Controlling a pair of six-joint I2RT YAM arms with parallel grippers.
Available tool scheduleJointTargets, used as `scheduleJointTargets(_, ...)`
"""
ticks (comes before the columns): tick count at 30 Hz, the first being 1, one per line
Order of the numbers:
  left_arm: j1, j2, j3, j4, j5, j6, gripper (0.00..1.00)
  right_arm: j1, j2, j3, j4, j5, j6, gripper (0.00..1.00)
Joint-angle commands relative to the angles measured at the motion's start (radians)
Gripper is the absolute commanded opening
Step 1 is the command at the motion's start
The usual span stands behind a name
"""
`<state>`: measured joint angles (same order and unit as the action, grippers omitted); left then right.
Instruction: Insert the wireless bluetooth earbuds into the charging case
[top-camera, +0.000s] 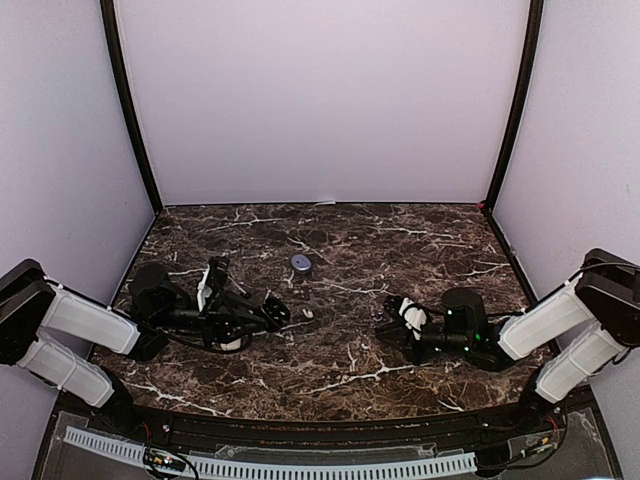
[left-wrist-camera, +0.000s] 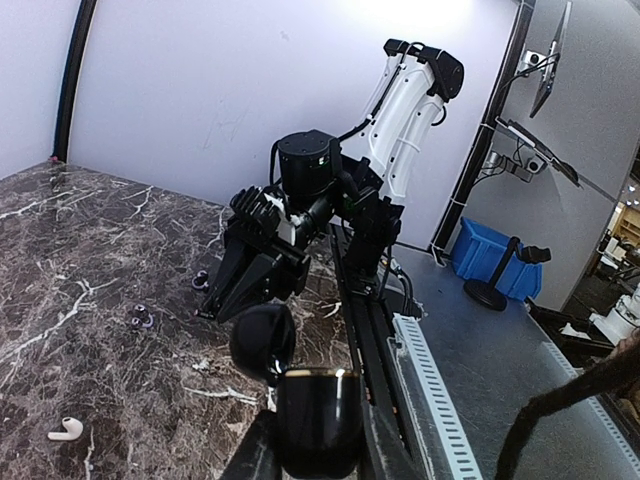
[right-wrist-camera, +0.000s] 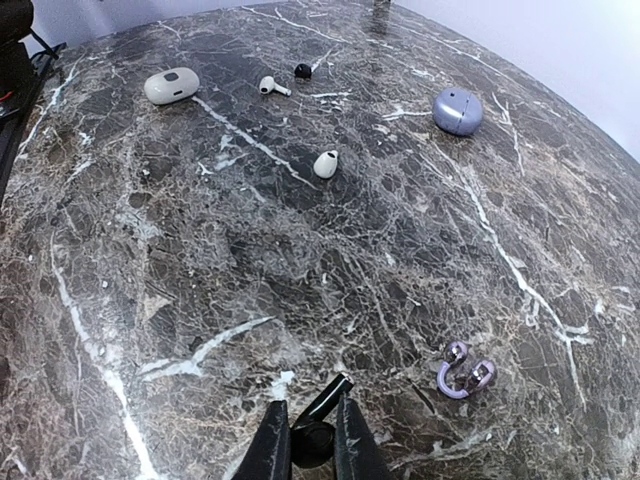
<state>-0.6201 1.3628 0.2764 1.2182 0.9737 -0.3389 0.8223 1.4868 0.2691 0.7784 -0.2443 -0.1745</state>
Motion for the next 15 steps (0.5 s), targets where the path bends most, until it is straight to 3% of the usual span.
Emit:
scheduleJointTargets(1, -0.005, 0.010, 0.028, -0.006, 0.026, 0.029, 0.24, 0.006, -0.038, 0.002, 0.000, -0.033, -0.018, 0.07)
scheduleJointTargets(15, -0.023, 0.008, 0.040, -0.065, 0.019, 0.071, 0.23, 0.006, -0.057, 0.008, -0.041, -0.079, -0.026, 0.07)
